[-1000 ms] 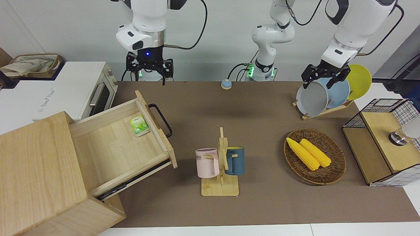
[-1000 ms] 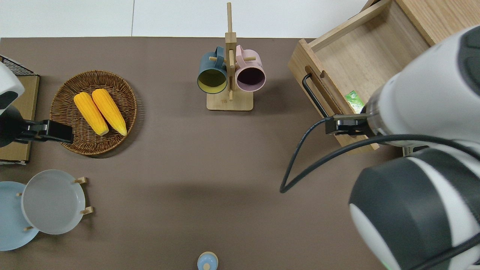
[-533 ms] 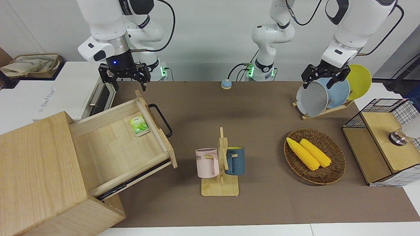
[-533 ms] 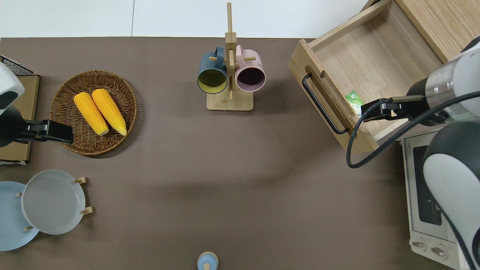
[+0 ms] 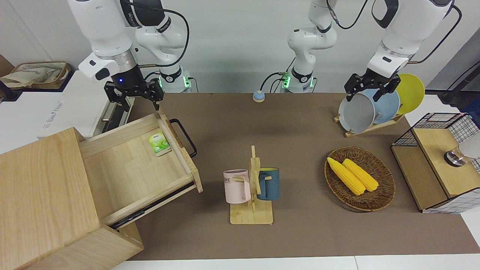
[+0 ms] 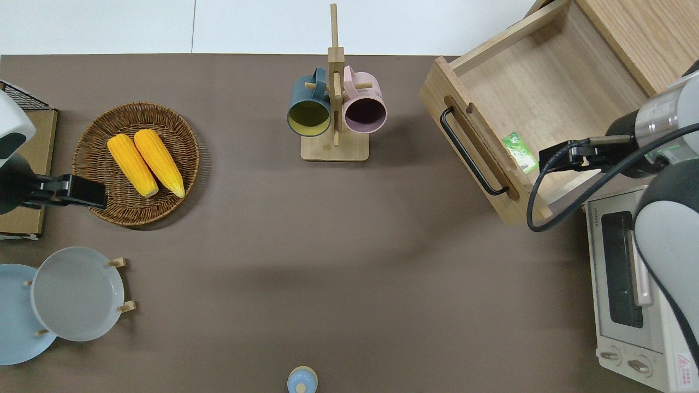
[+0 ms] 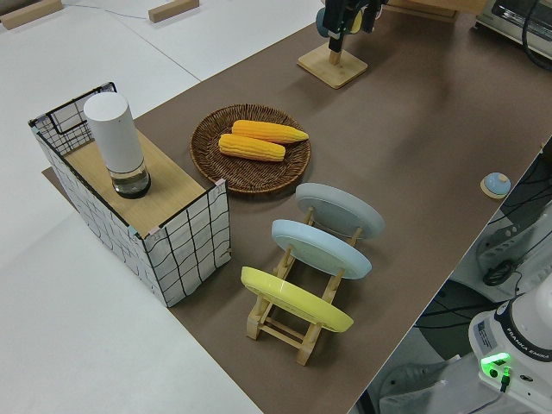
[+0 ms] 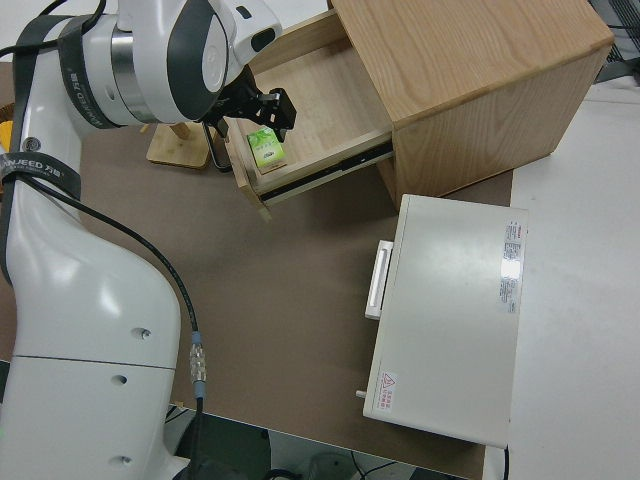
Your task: Slide drawer open with right arm
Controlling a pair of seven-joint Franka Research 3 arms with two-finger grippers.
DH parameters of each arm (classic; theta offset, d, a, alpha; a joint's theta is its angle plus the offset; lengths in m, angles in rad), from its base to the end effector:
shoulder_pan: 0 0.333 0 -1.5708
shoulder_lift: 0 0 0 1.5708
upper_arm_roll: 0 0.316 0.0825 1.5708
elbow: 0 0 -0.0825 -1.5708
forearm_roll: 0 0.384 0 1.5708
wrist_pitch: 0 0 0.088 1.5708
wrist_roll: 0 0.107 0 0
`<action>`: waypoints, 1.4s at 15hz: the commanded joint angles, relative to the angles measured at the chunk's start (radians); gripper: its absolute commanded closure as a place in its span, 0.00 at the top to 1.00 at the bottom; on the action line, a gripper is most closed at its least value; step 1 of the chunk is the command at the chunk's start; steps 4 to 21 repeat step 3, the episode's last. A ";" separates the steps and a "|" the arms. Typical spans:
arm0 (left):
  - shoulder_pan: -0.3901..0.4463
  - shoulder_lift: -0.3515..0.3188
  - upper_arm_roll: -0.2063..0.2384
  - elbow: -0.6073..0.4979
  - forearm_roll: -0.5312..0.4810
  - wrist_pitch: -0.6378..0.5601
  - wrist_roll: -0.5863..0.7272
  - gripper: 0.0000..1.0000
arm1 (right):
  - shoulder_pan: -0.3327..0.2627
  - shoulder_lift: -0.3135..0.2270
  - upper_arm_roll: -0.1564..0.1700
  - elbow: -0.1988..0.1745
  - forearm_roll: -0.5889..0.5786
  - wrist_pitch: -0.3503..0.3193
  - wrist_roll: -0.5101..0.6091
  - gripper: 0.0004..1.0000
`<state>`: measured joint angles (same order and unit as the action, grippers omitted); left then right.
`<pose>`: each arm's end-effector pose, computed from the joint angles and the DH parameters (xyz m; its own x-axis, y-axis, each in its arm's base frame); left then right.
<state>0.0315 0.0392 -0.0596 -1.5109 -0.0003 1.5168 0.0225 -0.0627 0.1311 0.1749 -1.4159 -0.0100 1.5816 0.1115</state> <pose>0.5612 -0.0151 0.6261 0.9982 -0.0506 -0.0332 -0.0505 -0.9987 0.0034 0.5933 0.0582 0.6243 0.9994 -0.0016 0.0349 -0.0010 -0.9999 -0.0167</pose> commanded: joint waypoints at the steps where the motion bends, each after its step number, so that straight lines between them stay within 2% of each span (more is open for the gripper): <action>1: 0.004 0.011 -0.006 0.026 0.017 -0.020 0.010 0.99 | -0.029 -0.005 0.017 -0.014 0.030 0.011 -0.036 0.99; 21: 0.004 0.011 -0.006 0.026 0.017 -0.020 0.010 0.99 | -0.028 -0.004 0.015 -0.012 0.024 0.006 -0.035 0.99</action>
